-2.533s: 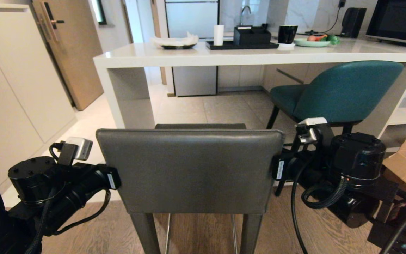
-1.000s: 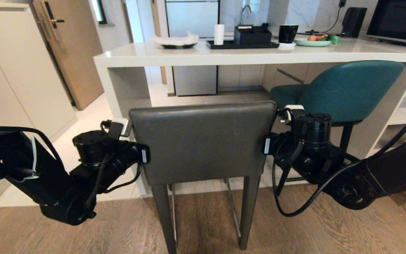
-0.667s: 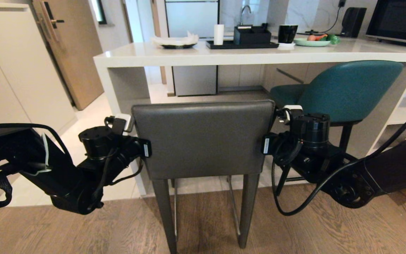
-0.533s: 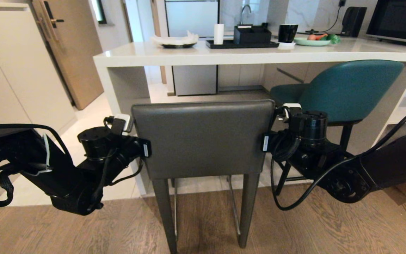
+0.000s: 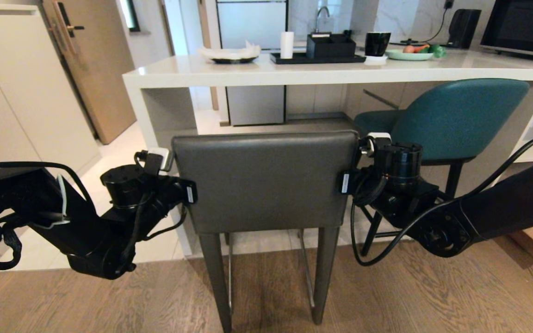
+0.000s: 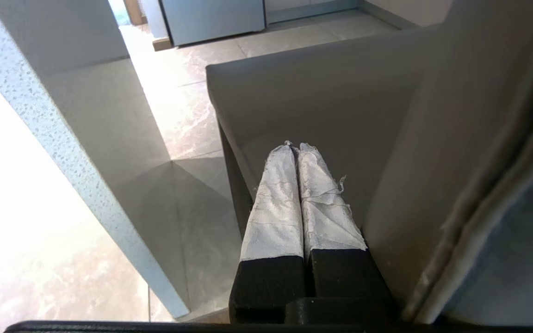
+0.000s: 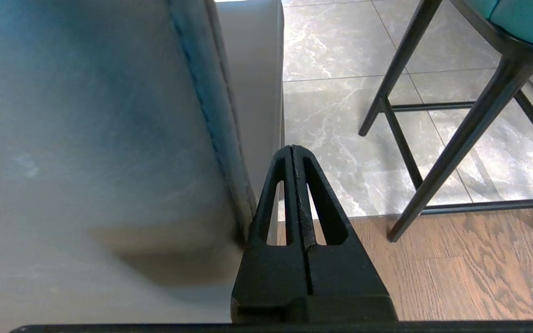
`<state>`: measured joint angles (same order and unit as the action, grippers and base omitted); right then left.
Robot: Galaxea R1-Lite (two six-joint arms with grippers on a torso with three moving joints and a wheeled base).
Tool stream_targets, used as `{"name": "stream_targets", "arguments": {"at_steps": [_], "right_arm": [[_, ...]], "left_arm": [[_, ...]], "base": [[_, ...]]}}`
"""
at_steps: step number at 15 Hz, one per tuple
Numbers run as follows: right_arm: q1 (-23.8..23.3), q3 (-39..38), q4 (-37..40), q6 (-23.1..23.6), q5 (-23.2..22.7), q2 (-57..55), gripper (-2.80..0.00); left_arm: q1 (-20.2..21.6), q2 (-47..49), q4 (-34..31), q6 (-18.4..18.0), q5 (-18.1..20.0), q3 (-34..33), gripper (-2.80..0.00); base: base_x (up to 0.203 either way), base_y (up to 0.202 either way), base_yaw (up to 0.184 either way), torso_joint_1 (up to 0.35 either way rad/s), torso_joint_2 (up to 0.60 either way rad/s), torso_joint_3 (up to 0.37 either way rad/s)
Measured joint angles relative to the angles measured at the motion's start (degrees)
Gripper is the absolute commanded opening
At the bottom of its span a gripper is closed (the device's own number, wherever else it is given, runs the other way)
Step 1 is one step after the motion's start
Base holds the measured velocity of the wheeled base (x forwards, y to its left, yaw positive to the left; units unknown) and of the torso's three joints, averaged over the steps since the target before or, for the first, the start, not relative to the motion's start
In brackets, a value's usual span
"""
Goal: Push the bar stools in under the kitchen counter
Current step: Push the gray chair back under the dining table
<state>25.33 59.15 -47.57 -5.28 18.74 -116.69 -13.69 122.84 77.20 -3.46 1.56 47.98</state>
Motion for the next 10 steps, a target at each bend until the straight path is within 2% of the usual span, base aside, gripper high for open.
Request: {"name": "stream_targets", "arguments": {"at_steps": [5, 10], "right_arm": [[0.0, 0.0, 0.1, 0.1, 0.2, -0.1, -2.80], [0.0, 0.0, 0.1, 0.1, 0.2, -0.1, -2.80]], "left_arm": [[-0.1, -0.4, -0.9, 0.0, -0.1, -0.1, -2.80], [0.0, -0.5, -0.9, 0.0, -0.1, -0.1, -2.80]], "base": [[0.018, 0.000, 0.000, -0.001, 0.00, 0.001], [0.183, 0.000, 0.002, 0.001, 0.00, 0.003]]}}
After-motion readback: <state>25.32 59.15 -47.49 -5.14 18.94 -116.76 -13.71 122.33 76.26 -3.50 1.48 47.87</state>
